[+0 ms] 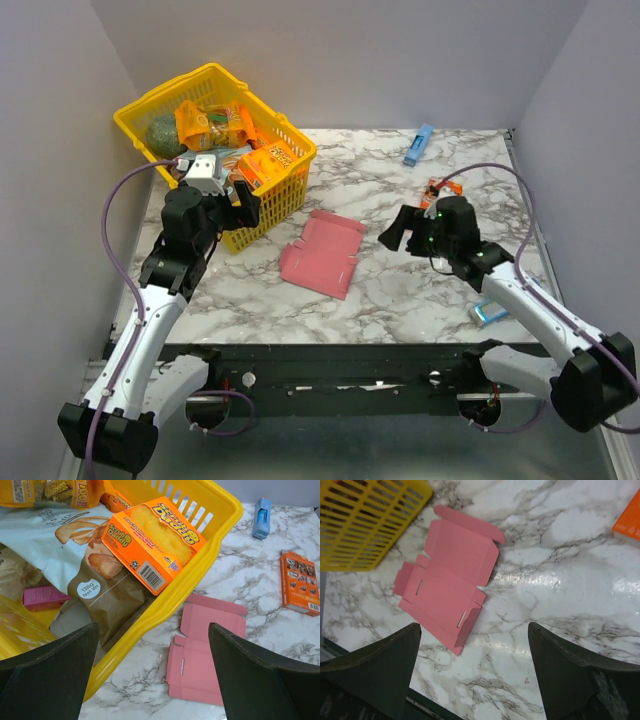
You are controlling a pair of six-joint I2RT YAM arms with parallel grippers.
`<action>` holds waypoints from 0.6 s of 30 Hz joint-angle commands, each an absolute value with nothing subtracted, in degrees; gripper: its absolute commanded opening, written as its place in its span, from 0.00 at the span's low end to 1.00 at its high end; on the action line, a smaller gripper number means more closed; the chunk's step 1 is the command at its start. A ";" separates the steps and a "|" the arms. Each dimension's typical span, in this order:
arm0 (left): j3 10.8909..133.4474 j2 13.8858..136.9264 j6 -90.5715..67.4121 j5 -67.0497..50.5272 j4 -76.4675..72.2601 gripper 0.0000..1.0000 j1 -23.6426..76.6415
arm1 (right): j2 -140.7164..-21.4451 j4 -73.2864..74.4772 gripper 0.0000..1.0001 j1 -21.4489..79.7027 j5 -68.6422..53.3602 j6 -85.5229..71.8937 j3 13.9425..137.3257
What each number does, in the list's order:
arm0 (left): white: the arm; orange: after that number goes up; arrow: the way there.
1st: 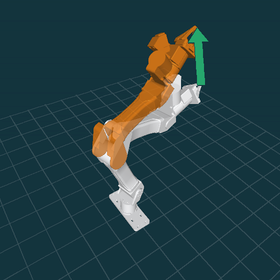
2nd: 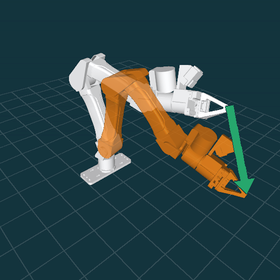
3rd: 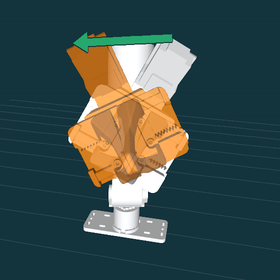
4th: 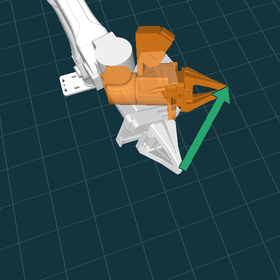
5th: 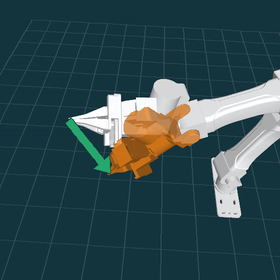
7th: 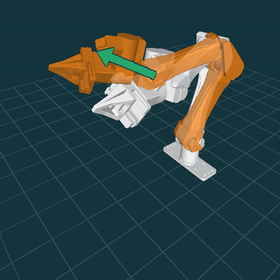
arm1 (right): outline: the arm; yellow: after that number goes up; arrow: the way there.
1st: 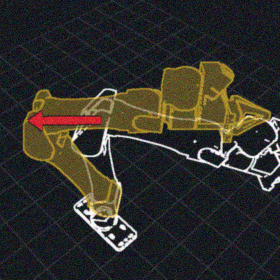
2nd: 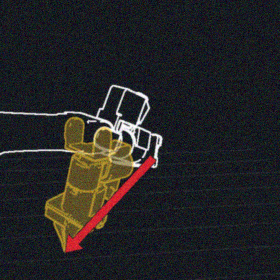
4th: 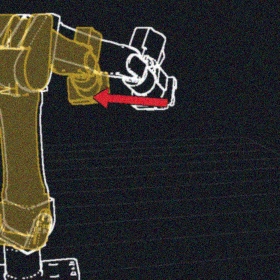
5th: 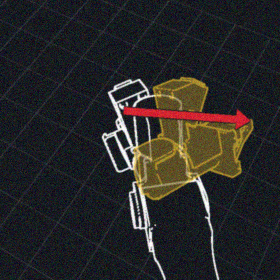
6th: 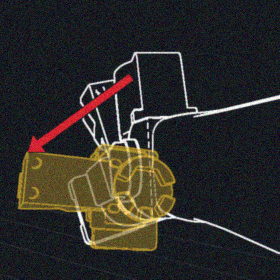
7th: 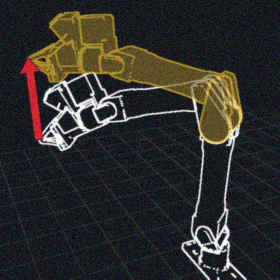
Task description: Fold the paper box
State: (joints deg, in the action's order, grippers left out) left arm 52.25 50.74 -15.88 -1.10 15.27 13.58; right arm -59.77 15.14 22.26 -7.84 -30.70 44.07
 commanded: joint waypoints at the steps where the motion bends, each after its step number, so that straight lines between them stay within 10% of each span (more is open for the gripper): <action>1: 50.10 50.10 -15.56 -3.60 12.57 0.99 13.27 | -67.21 15.39 0.95 28.82 -3.43 -35.76 43.85; 18: 48.96 50.54 -16.26 -5.62 12.04 0.99 13.36 | -89.99 15.29 0.91 39.55 1.67 -39.99 52.11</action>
State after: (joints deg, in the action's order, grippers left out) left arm 49.65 50.74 -15.94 -3.51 13.21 13.56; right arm -87.59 15.99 39.29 -0.69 -38.44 49.58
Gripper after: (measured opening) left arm 0.988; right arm 0.922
